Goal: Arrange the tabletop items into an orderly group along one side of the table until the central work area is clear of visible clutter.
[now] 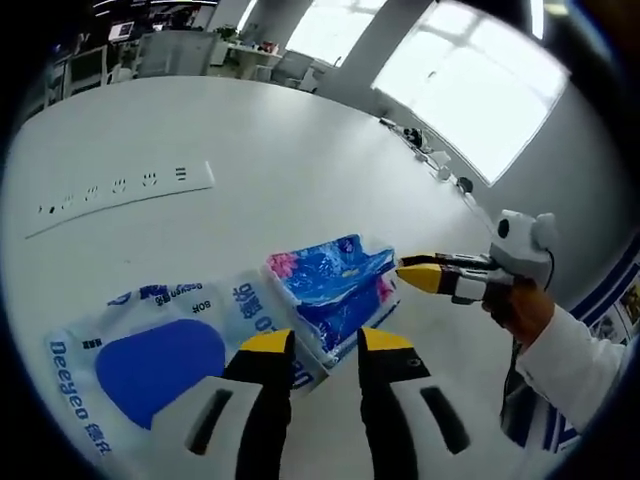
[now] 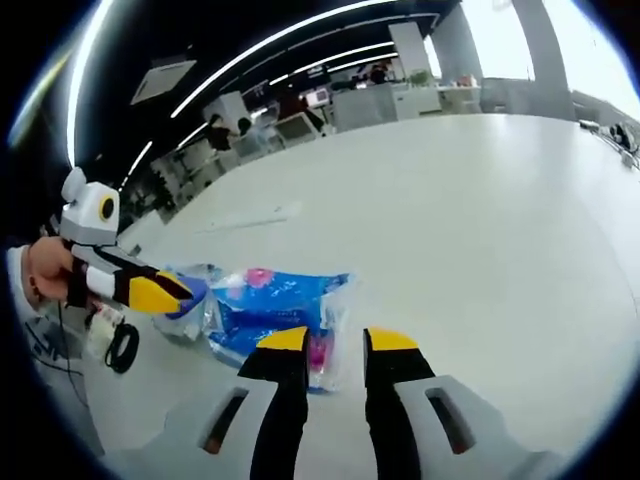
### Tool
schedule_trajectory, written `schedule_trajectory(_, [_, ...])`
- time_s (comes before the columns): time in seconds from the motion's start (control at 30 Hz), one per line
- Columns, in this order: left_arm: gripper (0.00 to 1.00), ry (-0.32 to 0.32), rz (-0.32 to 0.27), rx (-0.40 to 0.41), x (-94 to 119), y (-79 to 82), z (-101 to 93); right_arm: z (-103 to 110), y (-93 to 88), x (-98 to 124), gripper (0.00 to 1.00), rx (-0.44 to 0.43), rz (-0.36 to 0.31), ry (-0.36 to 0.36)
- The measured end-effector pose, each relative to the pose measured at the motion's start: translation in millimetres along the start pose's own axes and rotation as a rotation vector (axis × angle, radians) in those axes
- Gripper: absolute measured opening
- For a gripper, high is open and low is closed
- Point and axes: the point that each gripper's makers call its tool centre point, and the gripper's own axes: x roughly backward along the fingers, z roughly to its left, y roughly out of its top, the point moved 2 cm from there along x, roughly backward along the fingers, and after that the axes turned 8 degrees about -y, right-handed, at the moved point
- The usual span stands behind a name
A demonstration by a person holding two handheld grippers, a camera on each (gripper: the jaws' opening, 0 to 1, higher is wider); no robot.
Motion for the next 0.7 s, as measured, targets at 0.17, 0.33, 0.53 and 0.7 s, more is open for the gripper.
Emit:
schedule_trajectory(0.17, [0.31, -0.005, -0.013, -0.012, 7, 4.8, -1.9, 3, 5.2, 4, 0.23, 0.002, -0.017, -0.007])
schedule_trajectory(0.33, [0.35, -0.007, -0.022, -0.016, 14, 7.6, -2.5, 7, 9.7, 8, 0.26, 0.016, -0.031, -0.007])
schedule_trajectory(0.53, [0.39, -0.01, -0.037, -0.021, 24, 11.3, -3.2, 13, 13.4, 13, 0.35, 0.042, -0.034, -0.007])
schedule_trajectory(0.7, [0.53, -0.009, -0.052, -0.041, 32, 14.2, -6.1, 17, 20.2, 20, 0.43, 0.03, -0.049, -0.012])
